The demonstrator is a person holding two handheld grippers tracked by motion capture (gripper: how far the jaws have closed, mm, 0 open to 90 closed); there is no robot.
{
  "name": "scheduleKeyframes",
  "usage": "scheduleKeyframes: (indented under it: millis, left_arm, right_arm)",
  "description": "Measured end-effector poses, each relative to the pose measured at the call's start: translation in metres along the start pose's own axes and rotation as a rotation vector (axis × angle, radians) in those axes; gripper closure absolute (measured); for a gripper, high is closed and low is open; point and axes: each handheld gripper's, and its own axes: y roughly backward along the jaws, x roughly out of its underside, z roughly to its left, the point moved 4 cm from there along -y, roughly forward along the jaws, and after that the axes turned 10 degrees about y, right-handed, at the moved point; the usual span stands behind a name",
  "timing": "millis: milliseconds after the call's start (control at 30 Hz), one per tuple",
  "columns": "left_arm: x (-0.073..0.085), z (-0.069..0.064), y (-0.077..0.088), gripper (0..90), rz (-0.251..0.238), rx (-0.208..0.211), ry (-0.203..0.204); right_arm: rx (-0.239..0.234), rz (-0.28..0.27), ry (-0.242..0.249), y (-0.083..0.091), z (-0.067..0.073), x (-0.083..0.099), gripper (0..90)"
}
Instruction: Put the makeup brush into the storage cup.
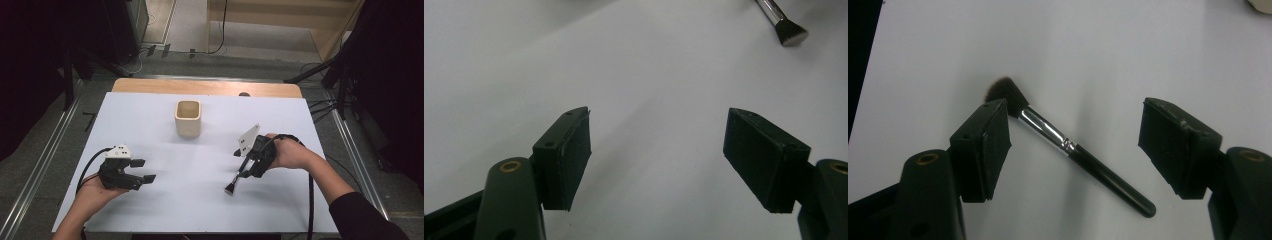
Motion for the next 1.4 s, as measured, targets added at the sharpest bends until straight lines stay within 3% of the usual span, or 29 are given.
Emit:
scheduleKeyframes:
  millis: [100, 333, 400, 533, 633, 800, 1033, 1400]
  left_arm:
    - [0.0, 0.0, 0.0, 28.0, -0.002, 0.005, -0.002]
    - [0.0, 0.0, 0.0, 28.0, 0.0, 0.005, -0.003]
    - [0.0, 0.0, 0.0, 28.1, -0.002, 0.005, 0.0]
    - [0.0, 0.0, 0.0, 28.1, 0.0, 0.004, -0.002]
    - [0.0, 0.0, -0.001, 28.1, 0.002, 0.005, -0.003]
    - [0.0, 0.0, -0.001, 28.0, 0.003, 0.006, -0.003]
    - [0.0, 0.0, -0.001, 28.1, 0.001, 0.012, -0.001]
    - [0.0, 0.0, -0.001, 28.1, -0.001, 0.013, 0.005]
  right_arm:
    - [-0.004, 0.034, 0.077, -0.003, 0.0, 0.003, 31.8]
    - [-0.028, 0.037, 0.112, -0.005, -0.003, 0.001, 34.3]
    - [-0.024, 0.065, 0.153, -0.008, -0.003, 0.002, 34.5]
    - [-0.023, 0.076, 0.168, -0.01, -0.003, 0.002, 34.6]
    - [-0.036, 0.106, 0.207, -0.011, -0.003, 0.0, 34.6]
    - [-0.059, 0.1, 0.261, -0.013, -0.004, -0.001, 35.6]
    - [-0.097, 0.113, 0.294, -0.019, -0.005, 0.002, 37.9]
    - [-0.104, 0.148, 0.338, -0.021, -0.01, 0.002, 38.7]
